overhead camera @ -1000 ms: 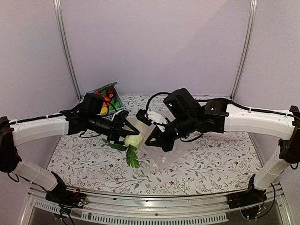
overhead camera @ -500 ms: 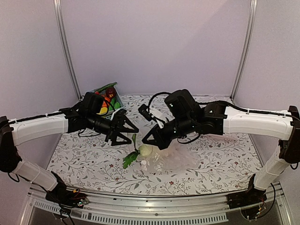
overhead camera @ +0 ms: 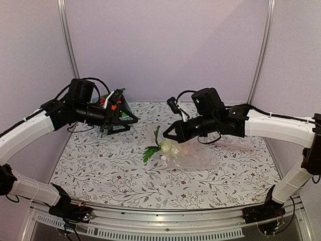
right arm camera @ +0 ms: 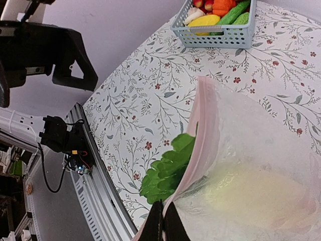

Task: Place the food in the zip-top bag and seal the zipper
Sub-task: Adjust the zipper food storage bag at the center of the board.

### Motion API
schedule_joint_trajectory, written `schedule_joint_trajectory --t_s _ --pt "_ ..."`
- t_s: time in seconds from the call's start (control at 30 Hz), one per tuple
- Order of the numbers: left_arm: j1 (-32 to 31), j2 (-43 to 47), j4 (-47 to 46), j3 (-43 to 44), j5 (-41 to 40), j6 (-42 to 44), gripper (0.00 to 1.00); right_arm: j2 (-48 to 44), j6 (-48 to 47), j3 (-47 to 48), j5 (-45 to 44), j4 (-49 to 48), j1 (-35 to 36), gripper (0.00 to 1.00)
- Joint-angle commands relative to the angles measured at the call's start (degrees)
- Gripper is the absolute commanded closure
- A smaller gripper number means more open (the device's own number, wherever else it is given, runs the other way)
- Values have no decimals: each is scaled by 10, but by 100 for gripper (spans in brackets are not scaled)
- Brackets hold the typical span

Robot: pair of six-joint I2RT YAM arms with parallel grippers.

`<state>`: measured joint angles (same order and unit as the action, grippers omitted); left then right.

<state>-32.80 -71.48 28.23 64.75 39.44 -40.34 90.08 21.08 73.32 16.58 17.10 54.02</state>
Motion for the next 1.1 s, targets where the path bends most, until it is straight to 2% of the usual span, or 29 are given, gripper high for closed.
schedule_joint_trajectory --t_s 0.0,0.2,0.3,0.57,0.7,0.9,1.07 --pt "5 21 15 -36 -58 26 15 -46 36 -4 10 -61 -10 100" --pt "5 61 -83 -87 -87 -19 20 -111 101 -40 -63 -121 -23 100" --pt "5 66 -125 -93 -72 -36 20 -129 112 -49 -73 -147 -23 100" --pt "-8 37 -197 -87 -33 -66 20 -119 113 -48 -74 -151 -23 100" --pt "-15 27 -243 -86 -36 -86 15 -107 112 -50 -70 -148 -23 100" --pt "-27 -12 -260 -69 -31 -96 13 -86 111 -48 -61 -140 -23 100" --pt "-37 -44 -253 -40 -22 -89 19 -65 107 -44 -58 -122 -21 100"
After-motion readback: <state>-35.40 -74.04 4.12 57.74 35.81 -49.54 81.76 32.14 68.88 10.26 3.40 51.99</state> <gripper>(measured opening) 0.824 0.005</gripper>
